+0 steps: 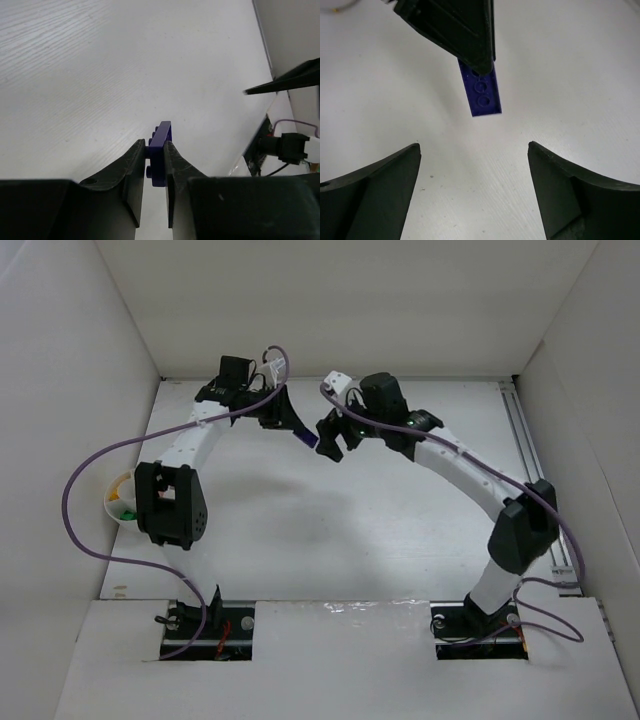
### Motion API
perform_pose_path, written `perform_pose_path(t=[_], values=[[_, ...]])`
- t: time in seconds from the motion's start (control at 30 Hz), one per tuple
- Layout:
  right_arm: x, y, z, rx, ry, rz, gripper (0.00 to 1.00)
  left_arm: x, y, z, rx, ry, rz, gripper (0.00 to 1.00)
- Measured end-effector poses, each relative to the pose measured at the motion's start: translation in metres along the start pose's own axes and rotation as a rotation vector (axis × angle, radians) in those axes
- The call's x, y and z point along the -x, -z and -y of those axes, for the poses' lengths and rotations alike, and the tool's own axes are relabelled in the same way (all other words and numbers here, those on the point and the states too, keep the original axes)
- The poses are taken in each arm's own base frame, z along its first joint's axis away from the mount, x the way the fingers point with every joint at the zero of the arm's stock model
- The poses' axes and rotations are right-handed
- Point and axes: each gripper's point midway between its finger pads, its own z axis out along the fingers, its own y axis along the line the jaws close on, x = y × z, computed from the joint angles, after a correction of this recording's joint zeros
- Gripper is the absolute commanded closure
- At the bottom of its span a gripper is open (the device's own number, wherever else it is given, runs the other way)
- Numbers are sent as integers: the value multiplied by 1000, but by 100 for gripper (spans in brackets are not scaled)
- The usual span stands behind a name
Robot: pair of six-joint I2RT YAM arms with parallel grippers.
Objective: Sort the legos into containers by color
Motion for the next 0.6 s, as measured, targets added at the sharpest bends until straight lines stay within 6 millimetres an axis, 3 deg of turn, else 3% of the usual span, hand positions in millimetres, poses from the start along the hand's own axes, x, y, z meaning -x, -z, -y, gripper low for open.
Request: perform_pose_path(t=[0.13,0.27,0.47,0.6], values=[[9,44,15,-23,-35,95,4,3,12,-20,110,-1,22,100],[10,73,51,-98,-112,138,4,10,51,-45,283,-34,70,100],[-18,52,90,-111,-299,53,4,17,139,-69,552,-114,142,100],[-39,34,105,-92,-404,-11,1,5,216,-94,713,-70,184,100]])
